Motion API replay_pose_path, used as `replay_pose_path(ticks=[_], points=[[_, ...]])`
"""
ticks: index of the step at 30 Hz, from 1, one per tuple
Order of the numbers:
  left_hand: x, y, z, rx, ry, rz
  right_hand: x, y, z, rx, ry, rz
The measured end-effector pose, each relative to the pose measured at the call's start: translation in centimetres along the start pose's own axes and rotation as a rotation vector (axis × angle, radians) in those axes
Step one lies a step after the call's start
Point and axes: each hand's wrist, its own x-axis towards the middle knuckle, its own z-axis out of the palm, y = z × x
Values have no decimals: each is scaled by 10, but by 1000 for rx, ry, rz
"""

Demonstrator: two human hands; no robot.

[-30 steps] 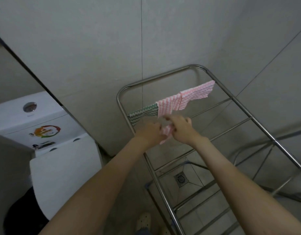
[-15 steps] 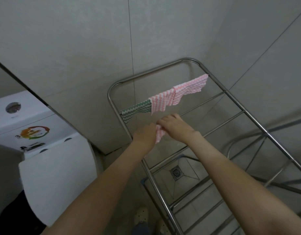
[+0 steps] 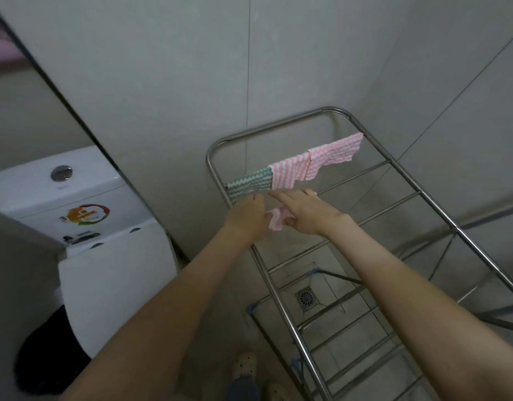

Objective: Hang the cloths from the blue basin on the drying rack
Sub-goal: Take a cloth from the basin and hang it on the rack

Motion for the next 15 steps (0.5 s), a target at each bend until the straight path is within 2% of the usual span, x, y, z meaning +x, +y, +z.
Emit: replay_pose_path(ticks=[6,15], points=[[-64,-12,-27,-44,95,-79,-18,-54,-19,34,72,-120],[-239,-65,-31,-26,248,-408,-44,-206,-20,54,74,-428]])
